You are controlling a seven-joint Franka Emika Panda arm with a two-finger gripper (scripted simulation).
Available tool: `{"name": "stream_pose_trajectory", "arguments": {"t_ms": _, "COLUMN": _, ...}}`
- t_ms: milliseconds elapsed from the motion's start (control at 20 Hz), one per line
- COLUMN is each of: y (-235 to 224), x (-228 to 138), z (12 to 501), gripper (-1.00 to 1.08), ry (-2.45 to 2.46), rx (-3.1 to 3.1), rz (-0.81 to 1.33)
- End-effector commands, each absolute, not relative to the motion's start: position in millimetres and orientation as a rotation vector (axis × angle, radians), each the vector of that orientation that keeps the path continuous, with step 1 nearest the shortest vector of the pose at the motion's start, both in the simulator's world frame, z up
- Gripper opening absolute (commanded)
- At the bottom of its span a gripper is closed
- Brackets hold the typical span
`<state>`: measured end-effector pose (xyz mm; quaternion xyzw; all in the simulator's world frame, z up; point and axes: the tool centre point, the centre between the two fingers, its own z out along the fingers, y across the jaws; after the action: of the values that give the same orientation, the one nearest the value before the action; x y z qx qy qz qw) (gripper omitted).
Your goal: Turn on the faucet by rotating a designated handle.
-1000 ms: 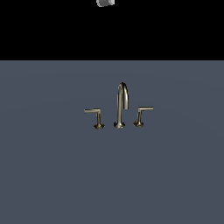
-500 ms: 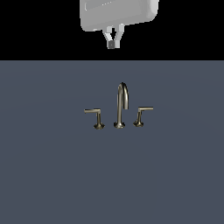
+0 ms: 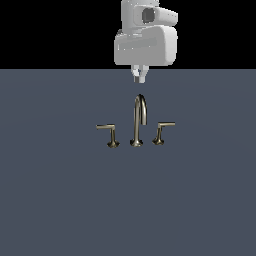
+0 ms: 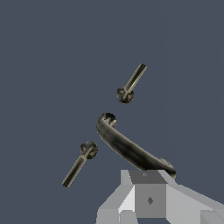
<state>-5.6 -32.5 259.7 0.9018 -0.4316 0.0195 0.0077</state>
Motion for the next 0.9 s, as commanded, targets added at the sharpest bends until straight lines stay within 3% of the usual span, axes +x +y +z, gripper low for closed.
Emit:
{"name": "stream_pose_trajectory", "arguments": {"t_ms": 0, "y": -41.9, "x": 7.7, "z": 242.3, "gripper": -1.0, "ry": -1.433, "rx": 2.779, "rz": 0.056}}
{"name": "stream_pose_trajectory", "arguments": {"t_ms": 850, "y": -123.4, "x": 78.9, "z": 127.3, "gripper": -1.0, "ry": -1.96, "rx": 2.446, "rz": 0.017}}
